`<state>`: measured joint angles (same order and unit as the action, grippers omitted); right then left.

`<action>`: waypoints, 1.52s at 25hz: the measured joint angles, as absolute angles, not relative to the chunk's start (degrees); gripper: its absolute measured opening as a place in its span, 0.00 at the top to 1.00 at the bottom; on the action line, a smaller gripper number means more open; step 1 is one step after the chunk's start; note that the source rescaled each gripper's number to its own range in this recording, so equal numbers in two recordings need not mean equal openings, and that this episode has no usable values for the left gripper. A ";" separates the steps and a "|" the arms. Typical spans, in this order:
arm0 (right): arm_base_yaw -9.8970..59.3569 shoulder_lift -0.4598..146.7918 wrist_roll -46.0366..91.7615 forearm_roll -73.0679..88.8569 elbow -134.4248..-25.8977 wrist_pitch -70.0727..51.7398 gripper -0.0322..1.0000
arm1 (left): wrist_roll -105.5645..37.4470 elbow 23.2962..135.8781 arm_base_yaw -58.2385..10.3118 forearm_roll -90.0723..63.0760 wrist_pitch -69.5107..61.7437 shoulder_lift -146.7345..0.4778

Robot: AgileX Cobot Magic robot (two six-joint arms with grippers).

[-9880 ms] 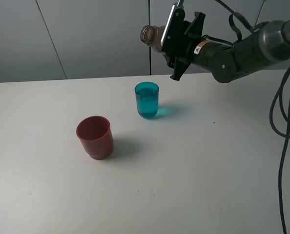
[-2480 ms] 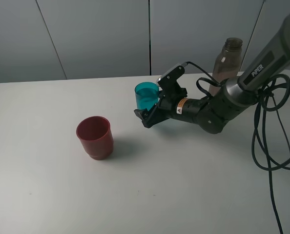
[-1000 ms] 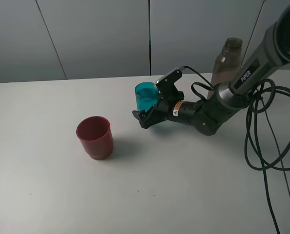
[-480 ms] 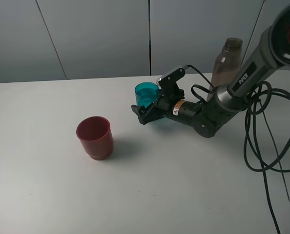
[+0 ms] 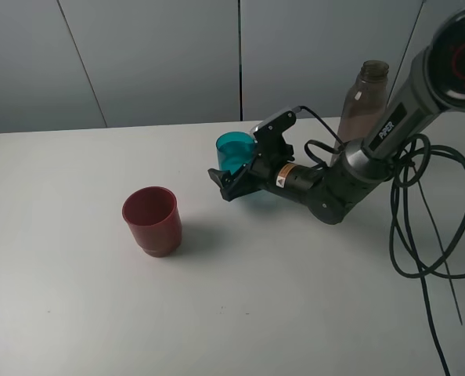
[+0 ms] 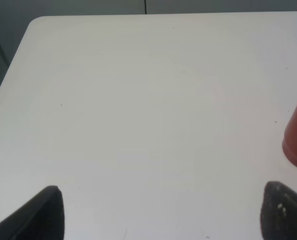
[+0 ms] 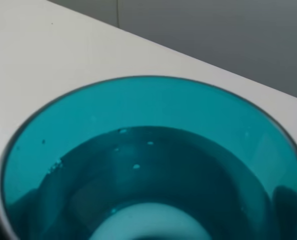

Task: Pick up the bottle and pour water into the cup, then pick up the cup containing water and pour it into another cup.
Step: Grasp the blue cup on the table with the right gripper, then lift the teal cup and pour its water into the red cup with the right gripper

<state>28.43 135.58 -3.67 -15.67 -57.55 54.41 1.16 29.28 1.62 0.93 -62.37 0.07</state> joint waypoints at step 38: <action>28.64 136.75 -5.04 -15.71 -60.31 54.88 0.92 | 1.16 29.28 1.62 0.93 -62.37 0.07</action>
<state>28.64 136.75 -5.04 -15.71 -60.31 54.88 1.16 29.28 1.62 0.93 -62.37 0.07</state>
